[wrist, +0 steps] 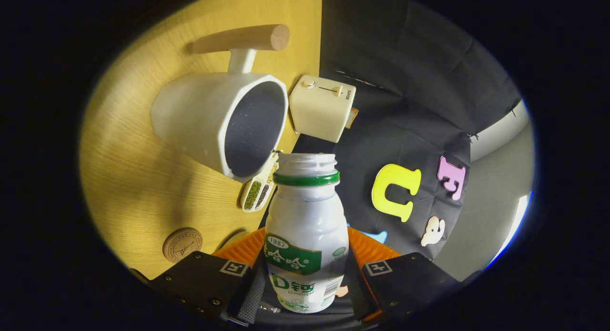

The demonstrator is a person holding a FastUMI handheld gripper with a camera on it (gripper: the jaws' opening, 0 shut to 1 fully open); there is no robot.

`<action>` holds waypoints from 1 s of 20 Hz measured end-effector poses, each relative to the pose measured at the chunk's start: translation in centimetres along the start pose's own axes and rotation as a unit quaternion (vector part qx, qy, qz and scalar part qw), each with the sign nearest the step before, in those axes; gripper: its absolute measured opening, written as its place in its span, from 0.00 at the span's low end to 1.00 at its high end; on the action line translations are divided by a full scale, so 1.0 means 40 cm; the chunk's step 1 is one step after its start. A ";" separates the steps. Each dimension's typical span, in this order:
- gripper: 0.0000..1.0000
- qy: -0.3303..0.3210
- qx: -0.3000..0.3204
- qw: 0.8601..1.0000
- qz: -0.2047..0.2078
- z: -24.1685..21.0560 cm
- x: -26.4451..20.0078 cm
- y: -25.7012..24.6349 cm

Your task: Take the bottle from table, then pour the juice into the cup, finally place the bottle on the coaster

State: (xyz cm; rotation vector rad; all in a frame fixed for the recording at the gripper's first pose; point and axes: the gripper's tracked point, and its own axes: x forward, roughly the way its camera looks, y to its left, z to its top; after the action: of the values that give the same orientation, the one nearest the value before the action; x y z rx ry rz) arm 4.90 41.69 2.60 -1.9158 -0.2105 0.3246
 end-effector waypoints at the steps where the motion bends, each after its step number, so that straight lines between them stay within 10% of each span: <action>1: 0.73 0.000 0.009 1.000 0.005 -0.001 0.000 0.006; 20: 0.74 0.000 0.207 0.978 0.035 -0.042 -0.026 0.029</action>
State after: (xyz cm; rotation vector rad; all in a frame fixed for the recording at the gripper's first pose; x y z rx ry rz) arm 4.45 39.46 2.22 -1.5128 -0.0663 0.3834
